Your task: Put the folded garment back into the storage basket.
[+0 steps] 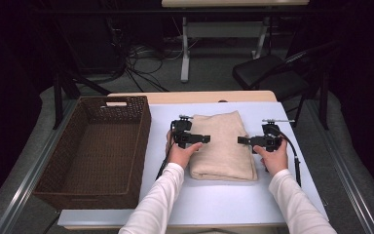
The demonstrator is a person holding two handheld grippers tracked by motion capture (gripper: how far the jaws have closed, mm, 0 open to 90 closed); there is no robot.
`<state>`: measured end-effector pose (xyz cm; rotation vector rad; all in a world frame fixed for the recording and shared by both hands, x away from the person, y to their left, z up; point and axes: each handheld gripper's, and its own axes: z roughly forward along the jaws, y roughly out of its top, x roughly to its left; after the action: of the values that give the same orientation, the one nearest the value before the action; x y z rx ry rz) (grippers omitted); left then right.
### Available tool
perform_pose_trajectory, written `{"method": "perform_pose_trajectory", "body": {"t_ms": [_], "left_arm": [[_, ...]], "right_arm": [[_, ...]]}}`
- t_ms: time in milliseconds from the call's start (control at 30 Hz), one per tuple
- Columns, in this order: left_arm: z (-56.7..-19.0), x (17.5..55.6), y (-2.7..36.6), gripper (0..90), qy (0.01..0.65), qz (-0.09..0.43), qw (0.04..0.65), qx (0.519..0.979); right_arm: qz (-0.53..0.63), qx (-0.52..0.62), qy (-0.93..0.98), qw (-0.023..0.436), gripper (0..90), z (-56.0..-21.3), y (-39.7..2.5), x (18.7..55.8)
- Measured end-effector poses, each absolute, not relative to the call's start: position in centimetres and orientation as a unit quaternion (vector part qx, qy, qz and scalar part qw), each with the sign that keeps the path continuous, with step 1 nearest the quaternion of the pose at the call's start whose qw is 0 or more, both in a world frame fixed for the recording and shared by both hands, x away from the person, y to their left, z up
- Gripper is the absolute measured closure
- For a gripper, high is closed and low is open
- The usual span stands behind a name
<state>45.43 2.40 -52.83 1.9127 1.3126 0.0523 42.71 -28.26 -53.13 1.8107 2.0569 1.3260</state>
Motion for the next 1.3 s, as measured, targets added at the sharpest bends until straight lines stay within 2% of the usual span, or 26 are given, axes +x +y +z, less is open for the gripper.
{"method": "perform_pose_trajectory", "body": {"t_ms": [433, 1300], "left_arm": [[-53.4, 46.0, 2.5, 0.7, 0.515, 0.023, 0.412, 0.751], [-54.7, 46.1, 1.9, 0.7, 0.517, 0.013, 0.401, 0.756]], "right_arm": [[0.435, 0.604, 0.667, 0.034, 1.5, -54.9, -28.6, 44.2], [0.440, 0.590, 0.676, 0.028, 1.9, -55.7, -27.0, 44.3]]}}
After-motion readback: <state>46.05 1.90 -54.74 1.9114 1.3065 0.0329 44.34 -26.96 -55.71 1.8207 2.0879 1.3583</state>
